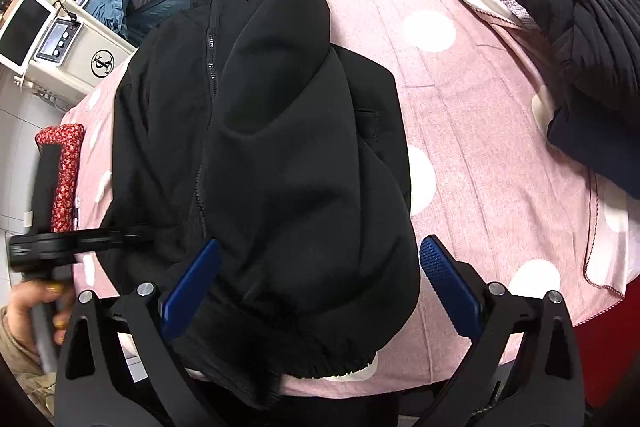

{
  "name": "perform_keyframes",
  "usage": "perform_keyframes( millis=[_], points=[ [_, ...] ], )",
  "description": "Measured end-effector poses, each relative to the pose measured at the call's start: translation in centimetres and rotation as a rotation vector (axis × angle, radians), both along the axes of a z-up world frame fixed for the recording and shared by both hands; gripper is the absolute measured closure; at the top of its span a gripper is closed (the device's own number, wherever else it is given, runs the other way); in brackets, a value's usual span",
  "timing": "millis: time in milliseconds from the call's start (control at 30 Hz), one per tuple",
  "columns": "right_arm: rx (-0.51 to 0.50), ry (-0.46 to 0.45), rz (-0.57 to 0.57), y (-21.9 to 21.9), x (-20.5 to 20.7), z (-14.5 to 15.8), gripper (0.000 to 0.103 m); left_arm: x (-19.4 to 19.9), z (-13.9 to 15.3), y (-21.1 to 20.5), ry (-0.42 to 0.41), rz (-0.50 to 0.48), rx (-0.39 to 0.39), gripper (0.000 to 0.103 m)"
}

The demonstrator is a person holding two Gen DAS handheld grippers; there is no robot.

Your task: Fold large clothes

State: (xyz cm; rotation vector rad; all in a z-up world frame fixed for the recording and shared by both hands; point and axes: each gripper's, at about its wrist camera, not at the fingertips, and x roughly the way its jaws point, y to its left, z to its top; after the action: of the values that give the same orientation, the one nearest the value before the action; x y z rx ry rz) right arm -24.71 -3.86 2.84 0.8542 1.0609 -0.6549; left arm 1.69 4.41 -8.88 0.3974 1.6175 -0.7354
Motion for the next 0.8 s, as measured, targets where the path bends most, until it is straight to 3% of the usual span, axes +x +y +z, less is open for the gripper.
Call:
perform_keyframes(
  millis=[67, 167, 233, 367, 467, 533, 567, 600, 633, 667, 700, 800],
  points=[
    [-0.007, 0.007, 0.002, 0.1, 0.3, -0.1, 0.005, 2.7, 2.2, 3.0, -0.074, 0.054, -0.012, 0.098],
    [-0.013, 0.022, 0.025, 0.4, 1.3, -0.4, 0.005, 8.8, 7.2, 8.6, -0.292, 0.159, 0.004, 0.098],
    [-0.011, 0.035, 0.047, 0.8, 2.2, -0.7, 0.005, 12.9, 9.6, 11.9, -0.386, 0.244, 0.015, 0.098],
    [0.012, 0.046, 0.090, 1.8, 3.8, -0.9, 0.005, 20.7, 12.5, 17.6, -0.485, 0.451, 0.030, 0.098],
    [0.003, 0.079, 0.127, 2.8, 4.6, -1.0, 0.005, 25.3, 12.8, 20.2, -0.463, 0.580, 0.006, 0.098],
    [-0.023, 0.124, 0.141, 3.4, 4.9, -1.0, 0.005, 26.7, 12.1, 20.2, -0.512, 0.604, 0.084, 0.097],
    [-0.028, 0.144, 0.145, 3.6, 4.9, -1.2, 0.005, 27.1, 11.7, 19.9, -0.518, 0.598, 0.119, 0.079],
    [-0.031, 0.172, 0.148, 3.8, 5.0, -1.5, 0.005, 27.2, 11.2, 19.8, -0.505, 0.592, 0.125, 0.043],
    [-0.032, 0.201, 0.147, 4.1, 5.0, -1.9, 0.005, 27.0, 10.4, 19.5, -0.484, 0.586, 0.102, 0.029],
    [-0.032, 0.219, 0.143, 4.4, 5.0, -2.2, 0.005, 26.3, 10.1, 19.0, -0.465, 0.574, 0.050, 0.023],
    [-0.029, 0.230, 0.139, 4.6, 5.0, -2.5, 0.005, 25.2, 9.7, 18.0, -0.440, 0.545, -0.011, 0.023],
    [-0.006, 0.256, 0.119, 5.2, 5.1, -3.4, 0.012, 21.0, 7.5, 13.4, -0.369, 0.364, -0.060, 0.019]
  ],
)
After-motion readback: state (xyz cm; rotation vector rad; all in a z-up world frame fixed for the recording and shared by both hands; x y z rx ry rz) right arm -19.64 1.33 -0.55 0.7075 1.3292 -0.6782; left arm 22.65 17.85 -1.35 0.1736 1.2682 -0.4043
